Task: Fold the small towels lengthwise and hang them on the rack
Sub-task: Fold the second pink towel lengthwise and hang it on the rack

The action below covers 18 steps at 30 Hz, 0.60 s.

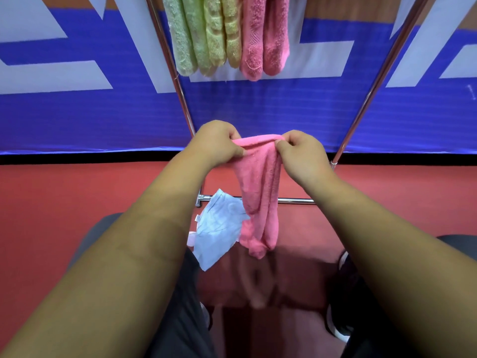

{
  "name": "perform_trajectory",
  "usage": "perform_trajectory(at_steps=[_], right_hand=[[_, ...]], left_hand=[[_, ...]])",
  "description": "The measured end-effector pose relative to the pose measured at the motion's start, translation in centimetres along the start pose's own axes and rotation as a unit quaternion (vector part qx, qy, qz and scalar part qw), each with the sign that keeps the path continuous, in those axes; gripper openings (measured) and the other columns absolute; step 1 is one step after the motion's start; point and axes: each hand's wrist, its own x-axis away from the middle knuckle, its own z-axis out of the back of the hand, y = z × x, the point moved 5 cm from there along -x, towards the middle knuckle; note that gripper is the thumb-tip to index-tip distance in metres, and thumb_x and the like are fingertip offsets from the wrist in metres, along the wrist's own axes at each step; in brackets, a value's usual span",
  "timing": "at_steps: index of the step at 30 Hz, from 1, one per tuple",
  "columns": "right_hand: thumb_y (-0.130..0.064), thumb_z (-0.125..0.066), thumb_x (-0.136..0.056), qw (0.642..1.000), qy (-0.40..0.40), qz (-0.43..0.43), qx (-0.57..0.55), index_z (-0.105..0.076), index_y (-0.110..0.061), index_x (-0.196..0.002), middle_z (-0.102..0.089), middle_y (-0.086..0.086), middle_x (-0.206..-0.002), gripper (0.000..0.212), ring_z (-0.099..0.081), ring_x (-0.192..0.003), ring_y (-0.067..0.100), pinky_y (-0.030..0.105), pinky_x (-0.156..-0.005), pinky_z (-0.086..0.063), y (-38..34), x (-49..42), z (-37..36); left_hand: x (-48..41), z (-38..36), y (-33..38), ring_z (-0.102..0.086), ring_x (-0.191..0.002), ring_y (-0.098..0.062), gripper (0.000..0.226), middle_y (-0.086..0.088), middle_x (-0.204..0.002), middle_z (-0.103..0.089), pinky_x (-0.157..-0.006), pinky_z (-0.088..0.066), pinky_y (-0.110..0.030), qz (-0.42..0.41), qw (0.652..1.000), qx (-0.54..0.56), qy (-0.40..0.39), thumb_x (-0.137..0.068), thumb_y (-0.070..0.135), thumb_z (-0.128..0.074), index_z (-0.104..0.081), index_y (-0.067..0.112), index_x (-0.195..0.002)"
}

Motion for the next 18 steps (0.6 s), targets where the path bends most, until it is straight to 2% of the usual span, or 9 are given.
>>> perform_trajectory(at_steps=[1, 3, 5, 7, 9, 11, 15, 18], right_hand=[[-0.028, -0.053, -0.106, 1.000, 0.010, -0.012, -0.003, -0.071, -0.016, -0.101, -0.072, -0.003, -0.097, 0.023, -0.062, -0.095, 0.020, 0.032, -0.079, -0.043, 0.1, -0.1, 0.2], [-0.026, -0.051, -0.105, 0.999, 0.016, -0.035, -0.002, -0.071, -0.012, -0.101, -0.071, -0.002, -0.096, 0.025, -0.061, -0.094, 0.022, 0.031, -0.077, -0.040, 0.6, -0.3, 0.4], [-0.021, -0.052, -0.098, 0.999, 0.002, -0.051, 0.009, -0.065, -0.008, -0.089, -0.067, 0.002, -0.085, 0.021, -0.057, -0.084, 0.024, 0.034, -0.072, -0.041, 0.9, -0.4, 0.5], [-0.018, -0.057, -0.087, 0.998, -0.029, -0.062, 0.006, -0.063, -0.009, -0.080, -0.063, 0.004, -0.073, 0.013, -0.055, -0.073, 0.025, 0.038, -0.069, -0.050, 1.1, -0.3, 0.2], [-0.017, -0.064, -0.079, 0.995, -0.064, -0.071, -0.040, -0.071, -0.012, -0.084, -0.072, 0.001, -0.071, 0.010, -0.065, -0.069, 0.023, 0.045, -0.078, -0.064, 1.0, -0.2, -0.4], [-0.017, -0.069, -0.079, 0.989, -0.095, -0.066, -0.090, -0.075, -0.016, -0.091, -0.078, 0.003, -0.077, 0.013, -0.070, -0.070, 0.020, 0.050, -0.084, -0.067, 0.6, 0.0, -0.9], [-0.015, -0.073, -0.089, 0.983, -0.123, -0.041, -0.133, -0.074, -0.009, -0.100, -0.081, 0.010, -0.090, 0.013, -0.071, -0.077, 0.015, 0.038, -0.075, -0.057, -0.2, 0.1, -0.9], [-0.019, -0.069, -0.093, 0.976, -0.137, -0.039, -0.167, -0.074, -0.012, -0.100, -0.076, 0.005, -0.086, 0.011, -0.068, -0.080, 0.015, 0.036, -0.077, -0.051, -0.2, 0.0, -0.9]], left_hand=[[-0.2, -0.1, -0.5, -0.066, -0.074, -0.017, 0.015, -0.002, -0.085, -0.076, -0.068, -0.052, -0.028, 0.024, 0.999, 0.036, -0.004, -0.082, 0.023, -0.091, -0.078, 0.017, -0.088], [-0.2, -0.5, -0.9, -0.071, -0.074, -0.019, 0.017, -0.007, -0.085, -0.077, -0.069, -0.061, -0.029, 0.063, 0.980, 0.188, -0.012, -0.083, 0.010, -0.089, -0.079, 0.008, -0.097], [-0.1, -1.0, -0.5, -0.075, -0.082, -0.021, 0.022, -0.010, -0.089, -0.077, -0.072, -0.065, -0.028, 0.070, 0.940, 0.333, -0.019, -0.087, 0.001, -0.083, -0.077, 0.002, -0.108], [-0.3, -1.3, 0.3, -0.076, -0.084, -0.020, 0.020, -0.009, -0.090, -0.079, -0.077, -0.066, -0.031, 0.049, 0.916, 0.399, -0.016, -0.089, -0.004, -0.080, -0.077, 0.002, -0.109], [-0.5, -1.5, 1.0, -0.078, -0.085, -0.024, 0.020, -0.011, -0.091, -0.081, -0.085, -0.067, -0.040, 0.024, 0.912, 0.410, -0.013, -0.089, -0.006, -0.078, -0.077, 0.005, -0.106], [-0.6, -1.8, 1.5, -0.078, -0.090, -0.029, 0.020, -0.018, -0.097, -0.082, -0.092, -0.065, -0.048, 0.006, 0.915, 0.403, -0.014, -0.088, -0.005, -0.079, -0.077, 0.005, -0.106], [-0.7, -1.8, 1.7, -0.081, -0.094, -0.032, 0.027, -0.017, -0.097, -0.082, -0.093, -0.065, -0.049, -0.010, 0.927, 0.375, -0.010, -0.085, -0.004, -0.083, -0.074, 0.003, -0.110], [-0.9, -1.7, 1.5, -0.081, -0.089, -0.027, 0.029, -0.013, -0.095, -0.082, -0.092, -0.066, -0.047, -0.008, 0.937, 0.350, -0.003, -0.082, -0.002, -0.087, -0.074, 0.007, -0.107]])
